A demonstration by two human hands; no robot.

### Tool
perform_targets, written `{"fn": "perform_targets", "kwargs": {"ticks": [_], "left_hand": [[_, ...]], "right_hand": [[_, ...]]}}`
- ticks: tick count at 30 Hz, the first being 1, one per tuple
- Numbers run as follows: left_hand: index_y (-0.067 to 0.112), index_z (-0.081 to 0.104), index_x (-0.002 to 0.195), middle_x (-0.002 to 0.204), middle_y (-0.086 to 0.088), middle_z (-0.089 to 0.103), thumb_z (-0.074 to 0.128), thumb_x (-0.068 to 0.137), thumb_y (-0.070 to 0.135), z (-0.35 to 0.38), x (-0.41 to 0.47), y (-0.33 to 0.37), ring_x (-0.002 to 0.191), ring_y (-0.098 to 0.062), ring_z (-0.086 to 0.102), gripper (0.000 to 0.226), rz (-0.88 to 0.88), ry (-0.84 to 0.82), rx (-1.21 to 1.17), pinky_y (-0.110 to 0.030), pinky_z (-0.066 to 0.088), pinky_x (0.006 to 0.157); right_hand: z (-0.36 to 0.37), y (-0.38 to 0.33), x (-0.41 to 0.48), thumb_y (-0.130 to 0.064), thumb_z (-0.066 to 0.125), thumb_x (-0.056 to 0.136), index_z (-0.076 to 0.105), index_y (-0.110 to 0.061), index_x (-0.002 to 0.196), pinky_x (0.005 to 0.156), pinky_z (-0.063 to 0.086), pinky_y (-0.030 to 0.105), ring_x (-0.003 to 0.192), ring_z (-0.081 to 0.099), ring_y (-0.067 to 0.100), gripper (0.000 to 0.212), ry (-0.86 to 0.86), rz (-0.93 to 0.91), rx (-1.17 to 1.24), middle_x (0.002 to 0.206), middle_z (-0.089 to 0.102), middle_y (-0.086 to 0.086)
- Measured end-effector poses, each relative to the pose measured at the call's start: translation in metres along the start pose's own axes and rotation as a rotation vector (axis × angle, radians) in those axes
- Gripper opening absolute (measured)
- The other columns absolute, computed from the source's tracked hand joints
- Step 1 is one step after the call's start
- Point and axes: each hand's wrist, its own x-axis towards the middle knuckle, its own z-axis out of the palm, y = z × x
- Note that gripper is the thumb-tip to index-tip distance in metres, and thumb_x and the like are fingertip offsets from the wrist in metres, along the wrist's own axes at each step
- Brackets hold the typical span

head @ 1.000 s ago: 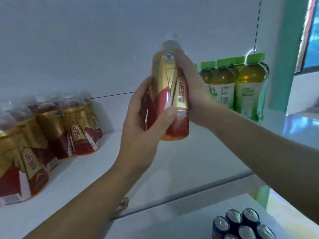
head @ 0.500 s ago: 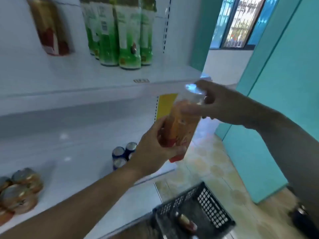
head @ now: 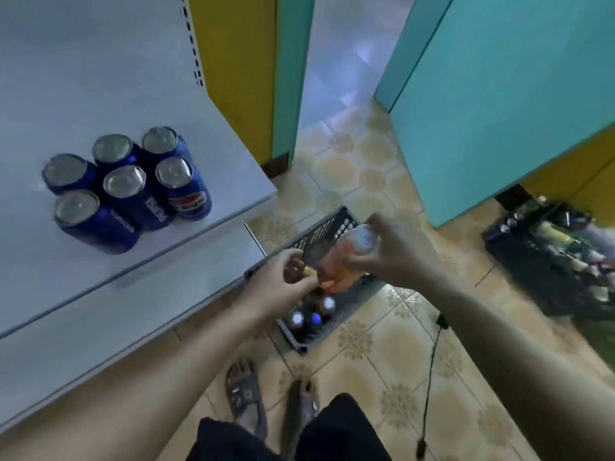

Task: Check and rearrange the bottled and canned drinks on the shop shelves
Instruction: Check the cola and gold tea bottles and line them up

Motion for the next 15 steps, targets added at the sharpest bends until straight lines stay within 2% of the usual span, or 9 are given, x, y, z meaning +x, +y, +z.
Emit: {"fn": "perform_targets", "kwargs": {"ticks": [1, 2, 3, 7, 9, 11, 13, 15], "left_hand": [[0.026, 0.054, 0.134, 0.110, 0.012, 0.063, 0.073, 0.088, 0.038, 0.011, 0.009, -0.012, 0.101, -0.012, 0.062, 0.052, -0.061, -0.006, -0.003, -0.036, 0.051, 0.096], [0.026, 0.057, 0.132, 0.106, 0.012, 0.064, 0.072, 0.089, 0.039, 0.024, 0.017, -0.025, 0.098, -0.011, 0.062, 0.047, -0.118, -0.024, -0.002, -0.035, 0.051, 0.094], [0.025, 0.058, 0.131, 0.105, 0.012, 0.064, 0.071, 0.089, 0.039, 0.036, 0.026, -0.035, 0.097, -0.010, 0.061, 0.046, -0.165, -0.045, 0.008, -0.032, 0.050, 0.092], [0.025, 0.059, 0.127, 0.101, 0.015, 0.063, 0.069, 0.090, 0.040, 0.085, 0.069, -0.074, 0.092, -0.008, 0.057, 0.042, -0.296, -0.043, 0.065, -0.027, 0.045, 0.084], [0.024, 0.060, 0.125, 0.099, 0.017, 0.063, 0.069, 0.090, 0.039, 0.111, 0.095, -0.094, 0.088, -0.005, 0.057, 0.039, -0.366, -0.027, 0.050, -0.028, 0.047, 0.087], [0.025, 0.061, 0.123, 0.106, 0.010, 0.066, 0.069, 0.090, 0.039, 0.138, 0.120, -0.116, 0.093, -0.008, 0.060, 0.037, -0.429, -0.010, 0.053, -0.031, 0.049, 0.093], [0.025, 0.061, 0.124, 0.112, 0.006, 0.066, 0.068, 0.091, 0.040, 0.165, 0.147, -0.143, 0.102, -0.013, 0.061, 0.037, -0.469, -0.029, 0.074, -0.036, 0.049, 0.097], [0.026, 0.060, 0.126, 0.115, 0.008, 0.066, 0.065, 0.092, 0.040, 0.187, 0.175, -0.168, 0.108, -0.013, 0.061, 0.037, -0.498, -0.055, 0.109, -0.034, 0.048, 0.098]], "right_hand": [[0.016, 0.021, 0.010, -0.051, 0.076, 0.082, 0.053, -0.017, 0.112, 0.072, 0.057, 0.034, 0.077, 0.062, 0.020, 0.051, 0.025, 0.059, -0.043, 0.095, 0.065, 0.002], [0.032, 0.044, 0.020, -0.055, 0.074, 0.082, 0.053, -0.018, 0.109, 0.074, 0.057, 0.042, 0.081, 0.063, 0.022, 0.050, 0.037, 0.115, -0.070, 0.097, 0.065, 0.003], [0.049, 0.065, 0.030, -0.057, 0.072, 0.083, 0.052, -0.019, 0.106, 0.073, 0.057, 0.043, 0.082, 0.062, 0.023, 0.048, 0.051, 0.157, -0.082, 0.097, 0.064, 0.002], [0.110, 0.152, 0.087, -0.060, 0.067, 0.085, 0.042, -0.026, 0.100, 0.064, 0.047, 0.035, 0.082, 0.056, 0.021, 0.045, 0.019, 0.224, -0.109, 0.099, 0.057, -0.001], [0.148, 0.196, 0.120, -0.059, 0.068, 0.085, 0.041, -0.026, 0.099, 0.062, 0.041, 0.034, 0.081, 0.055, 0.021, 0.045, -0.040, 0.243, -0.120, 0.100, 0.057, 0.000], [0.189, 0.237, 0.149, -0.060, 0.067, 0.086, 0.040, -0.027, 0.101, 0.059, 0.039, 0.031, 0.079, 0.054, 0.019, 0.046, -0.110, 0.237, -0.132, 0.099, 0.054, -0.002], [0.234, 0.272, 0.178, -0.062, 0.065, 0.088, 0.043, -0.025, 0.106, 0.059, 0.045, 0.031, 0.081, 0.056, 0.018, 0.047, -0.165, 0.226, -0.163, 0.103, 0.054, -0.002], [0.281, 0.302, 0.208, -0.063, 0.063, 0.088, 0.047, -0.020, 0.115, 0.069, 0.054, 0.037, 0.087, 0.062, 0.022, 0.052, -0.216, 0.197, -0.223, 0.109, 0.058, 0.001]]}}
